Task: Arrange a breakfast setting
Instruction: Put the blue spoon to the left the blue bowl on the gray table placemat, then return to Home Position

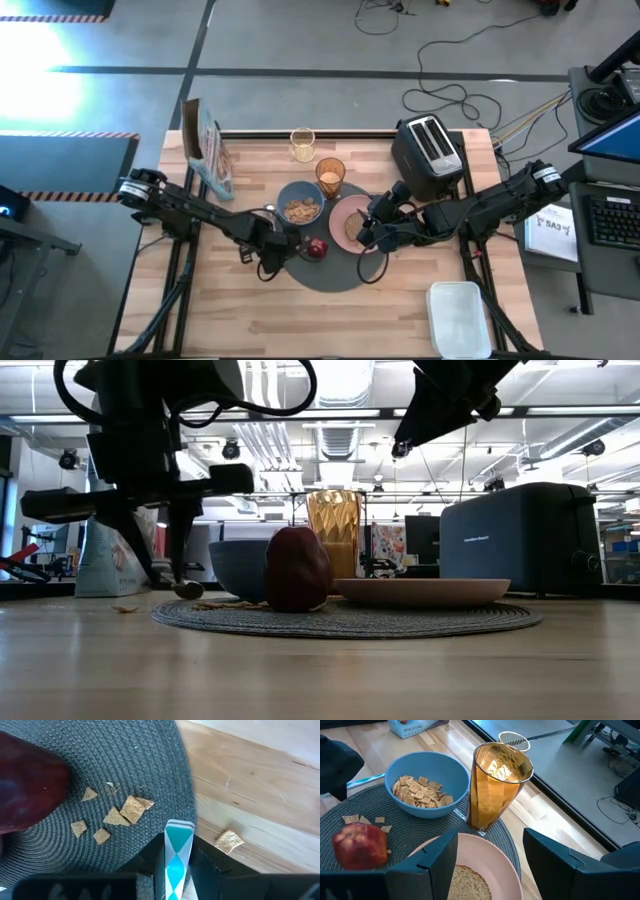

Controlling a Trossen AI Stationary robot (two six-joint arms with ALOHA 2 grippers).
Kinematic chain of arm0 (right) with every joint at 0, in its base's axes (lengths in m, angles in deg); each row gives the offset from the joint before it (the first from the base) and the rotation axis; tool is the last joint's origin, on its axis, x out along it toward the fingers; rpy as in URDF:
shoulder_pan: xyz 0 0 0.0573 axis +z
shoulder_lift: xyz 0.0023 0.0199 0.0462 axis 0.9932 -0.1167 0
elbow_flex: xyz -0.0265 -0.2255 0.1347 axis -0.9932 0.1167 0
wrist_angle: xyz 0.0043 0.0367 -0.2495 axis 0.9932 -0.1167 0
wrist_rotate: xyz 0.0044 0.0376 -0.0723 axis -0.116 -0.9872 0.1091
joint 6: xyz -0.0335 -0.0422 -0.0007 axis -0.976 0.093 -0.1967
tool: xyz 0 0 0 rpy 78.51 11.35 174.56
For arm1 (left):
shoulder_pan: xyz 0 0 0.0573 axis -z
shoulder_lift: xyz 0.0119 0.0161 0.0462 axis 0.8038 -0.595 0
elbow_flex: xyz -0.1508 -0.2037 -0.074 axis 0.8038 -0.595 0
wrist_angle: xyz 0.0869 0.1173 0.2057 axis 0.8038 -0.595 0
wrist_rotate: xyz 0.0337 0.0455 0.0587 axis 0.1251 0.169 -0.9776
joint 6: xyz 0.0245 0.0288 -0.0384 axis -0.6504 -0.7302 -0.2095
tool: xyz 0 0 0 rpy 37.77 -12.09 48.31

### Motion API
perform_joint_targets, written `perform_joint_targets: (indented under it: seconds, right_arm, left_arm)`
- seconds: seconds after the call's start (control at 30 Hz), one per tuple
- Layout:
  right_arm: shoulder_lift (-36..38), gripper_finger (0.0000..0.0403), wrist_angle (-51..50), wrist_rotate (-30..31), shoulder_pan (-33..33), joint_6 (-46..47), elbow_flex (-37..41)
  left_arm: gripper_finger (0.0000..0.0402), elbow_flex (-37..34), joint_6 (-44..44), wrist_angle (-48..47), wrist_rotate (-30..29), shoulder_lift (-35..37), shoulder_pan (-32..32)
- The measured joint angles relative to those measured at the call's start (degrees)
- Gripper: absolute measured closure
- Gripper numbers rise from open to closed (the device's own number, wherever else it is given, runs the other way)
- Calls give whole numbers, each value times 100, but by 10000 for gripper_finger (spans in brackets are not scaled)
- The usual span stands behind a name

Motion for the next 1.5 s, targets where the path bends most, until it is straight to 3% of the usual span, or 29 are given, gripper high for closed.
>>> perform_joint_targets:
  seconds: [0.43, 0.7, 0.97, 1.1, 1.23, 1.33, 1.5]
  right_arm:
    - [0, 188, 0, 0, 0, 0, 0]
    - [0, 188, 0, 0, 0, 0, 0]
    - [0, 188, 0, 0, 0, 0, 0]
    - [0, 188, 0, 0, 0, 0, 0]
    - [0, 188, 0, 0, 0, 0, 0]
    - [0, 188, 2, 0, 0, 0, 0]
    - [0, 188, 2, 0, 0, 0, 2]
  left_arm:
    - [335, -3, 2, 81, 23, 0, 11]
    - [280, -4, 161, 119, 59, 0, 21]
    - [261, 658, 1911, -401, -181, 184, 375]
    - [276, 968, 2309, -947, 61, 635, 394]
    - [295, 889, 2632, -1019, 1007, 1487, 66]
    - [306, 600, 3030, -619, 1622, 2247, -217]
    - [309, -230, 3497, 690, 2003, 3498, -350]
